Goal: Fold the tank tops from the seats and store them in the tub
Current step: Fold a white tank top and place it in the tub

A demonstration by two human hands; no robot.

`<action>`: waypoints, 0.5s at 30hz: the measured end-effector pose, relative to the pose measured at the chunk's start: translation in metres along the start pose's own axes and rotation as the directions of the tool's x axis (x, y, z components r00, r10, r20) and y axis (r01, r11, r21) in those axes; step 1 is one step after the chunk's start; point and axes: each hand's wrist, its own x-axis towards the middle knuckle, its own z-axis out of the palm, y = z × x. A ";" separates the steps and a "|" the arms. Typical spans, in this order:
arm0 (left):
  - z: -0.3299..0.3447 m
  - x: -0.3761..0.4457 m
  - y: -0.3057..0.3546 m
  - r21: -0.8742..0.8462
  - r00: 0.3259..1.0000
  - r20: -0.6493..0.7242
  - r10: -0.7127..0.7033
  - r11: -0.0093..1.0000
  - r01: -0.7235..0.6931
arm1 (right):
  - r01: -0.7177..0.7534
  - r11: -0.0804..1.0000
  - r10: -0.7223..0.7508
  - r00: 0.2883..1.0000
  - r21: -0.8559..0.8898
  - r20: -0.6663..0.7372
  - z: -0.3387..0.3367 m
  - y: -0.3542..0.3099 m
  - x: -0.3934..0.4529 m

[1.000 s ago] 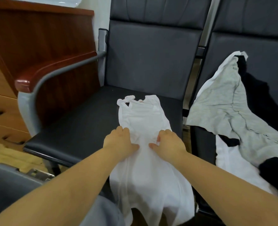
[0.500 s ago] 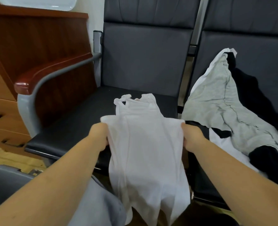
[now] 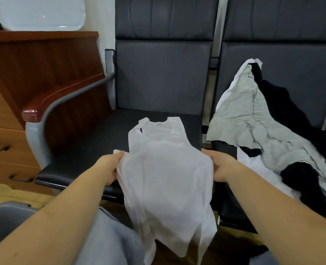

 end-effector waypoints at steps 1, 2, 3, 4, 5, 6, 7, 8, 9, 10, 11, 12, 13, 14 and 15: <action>0.001 -0.001 0.000 0.012 1.000 -0.021 -0.004 1.000 0.004 | 0.000 1.000 0.000 1.000 -0.015 -0.013 0.001 0.000 -0.001; -0.001 -0.001 0.000 0.019 0.999 -0.048 -0.009 1.000 0.010 | 0.015 1.000 -0.016 0.999 -0.023 -0.030 0.000 -0.001 -0.002; -0.003 -0.001 0.000 0.029 0.997 -0.073 -0.001 1.000 0.003 | 0.035 0.999 -0.036 0.998 -0.021 -0.049 -0.002 -0.002 -0.003; -0.007 0.002 -0.001 0.039 0.996 -0.080 0.032 0.999 -0.029 | 0.053 0.998 -0.055 0.996 -0.019 -0.069 -0.005 -0.005 -0.006; -0.010 0.007 -0.002 0.065 0.995 -0.061 0.077 0.995 -0.073 | 0.069 0.997 -0.071 0.993 -0.020 -0.090 -0.010 -0.007 -0.009; -0.013 0.011 -0.003 0.094 0.991 -0.059 0.118 0.989 -0.112 | 0.095 0.995 -0.098 0.989 -0.039 -0.107 -0.017 -0.008 -0.012; -0.016 0.011 -0.004 0.129 0.987 -0.073 0.143 0.983 -0.133 | 0.126 0.989 -0.135 0.983 -0.078 -0.128 -0.025 -0.009 -0.016; -0.018 0.011 -0.004 0.168 0.984 -0.096 0.151 0.977 -0.134 | 0.153 0.979 -0.172 0.974 -0.134 -0.147 -0.033 -0.009 -0.021; -0.019 0.011 -0.003 0.235 0.982 -0.137 0.134 0.967 -0.099 | 0.168 0.966 -0.201 0.966 -0.194 -0.163 -0.042 -0.008 -0.024; -0.019 0.009 -0.001 0.298 0.975 -0.190 0.116 0.953 -0.055 | 0.179 0.953 -0.224 0.959 -0.245 -0.172 -0.050 -0.007 -0.028; -0.020 0.009 -0.001 0.339 0.964 -0.240 0.112 0.940 -0.025 | 0.188 0.942 -0.243 0.954 -0.278 -0.176 -0.058 -0.006 -0.031; -0.020 0.011 0.000 0.353 0.956 -0.268 0.119 0.935 -0.018 | 0.197 0.937 -0.256 0.949 -0.290 -0.184 -0.064 -0.006 -0.031; -0.020 0.010 0.000 0.365 0.955 -0.271 0.120 0.931 -0.014 | 0.202 0.938 -0.261 0.946 -0.281 -0.191 -0.069 -0.006 -0.030; -0.021 0.011 0.000 0.369 0.953 -0.277 0.120 0.929 -0.010 | 0.214 0.940 -0.271 0.942 -0.267 -0.196 -0.071 -0.007 -0.031; -0.021 0.011 -0.001 0.376 0.949 -0.291 0.123 0.927 -0.005 | 0.230 0.939 -0.285 0.938 -0.257 -0.199 -0.070 -0.009 -0.031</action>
